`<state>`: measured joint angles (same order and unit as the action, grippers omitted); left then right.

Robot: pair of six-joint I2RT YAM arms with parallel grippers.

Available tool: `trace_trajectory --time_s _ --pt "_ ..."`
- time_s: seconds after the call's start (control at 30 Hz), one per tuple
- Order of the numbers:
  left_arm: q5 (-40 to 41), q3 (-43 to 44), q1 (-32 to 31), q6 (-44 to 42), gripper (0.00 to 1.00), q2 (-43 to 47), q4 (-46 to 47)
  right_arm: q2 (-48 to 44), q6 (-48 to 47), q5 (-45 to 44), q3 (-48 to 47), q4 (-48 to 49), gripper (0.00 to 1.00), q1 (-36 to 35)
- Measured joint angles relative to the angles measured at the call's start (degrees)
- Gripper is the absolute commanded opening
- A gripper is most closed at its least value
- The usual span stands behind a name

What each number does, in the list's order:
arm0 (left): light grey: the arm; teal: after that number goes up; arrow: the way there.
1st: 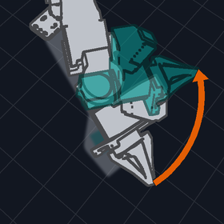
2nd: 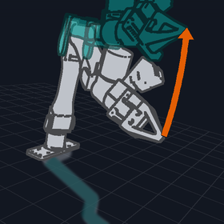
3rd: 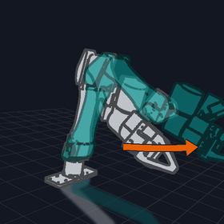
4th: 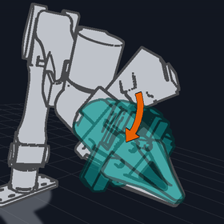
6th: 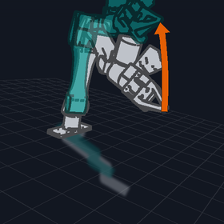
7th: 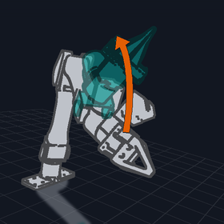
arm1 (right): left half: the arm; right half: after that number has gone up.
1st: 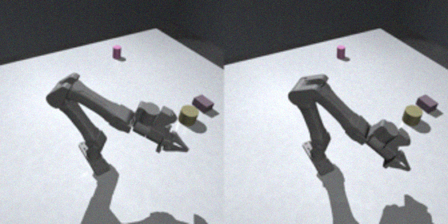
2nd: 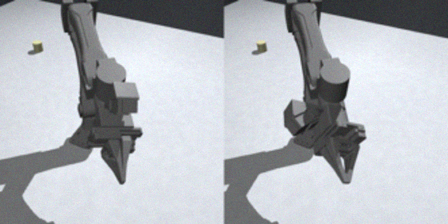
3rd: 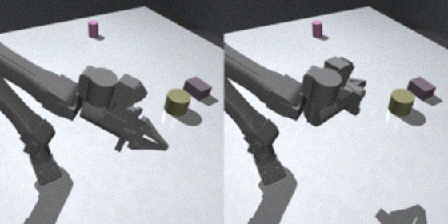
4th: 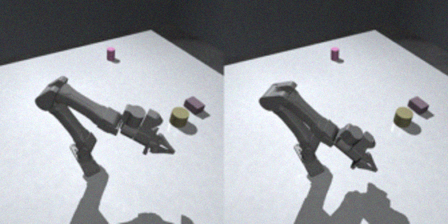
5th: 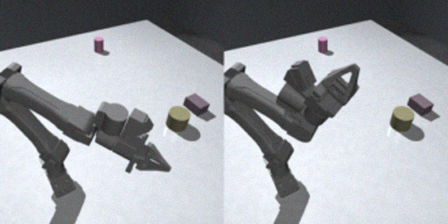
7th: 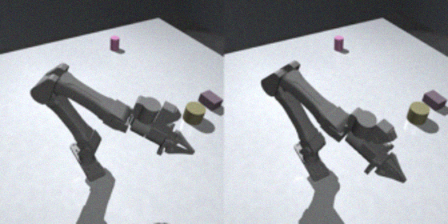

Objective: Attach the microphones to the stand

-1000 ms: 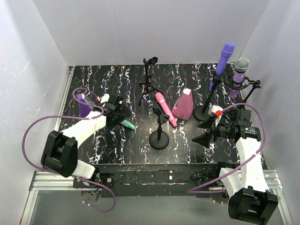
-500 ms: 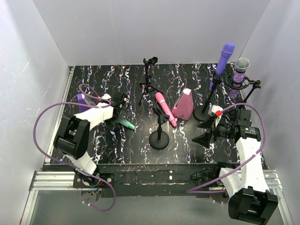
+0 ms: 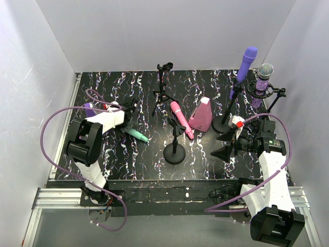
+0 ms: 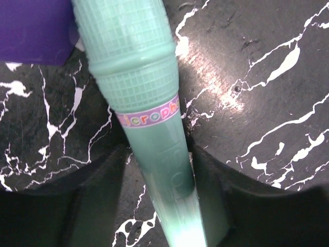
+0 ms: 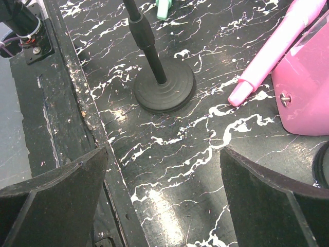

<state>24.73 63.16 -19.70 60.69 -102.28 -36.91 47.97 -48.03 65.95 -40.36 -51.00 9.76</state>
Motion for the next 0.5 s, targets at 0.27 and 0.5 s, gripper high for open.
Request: trace_trajectory --time_s 0.27,0.5 --pt "-0.5 0.8 0.5 -1.7 0.01 -0.6 1.2 0.0 0.0 0.0 0.0 0.0 0.96 0.0" --pt "-7.2 -3.2 0.5 -9.0 0.0 6.9 7.3 -0.3 -0.4 0.1 0.0 -0.3 0.96 0.0"
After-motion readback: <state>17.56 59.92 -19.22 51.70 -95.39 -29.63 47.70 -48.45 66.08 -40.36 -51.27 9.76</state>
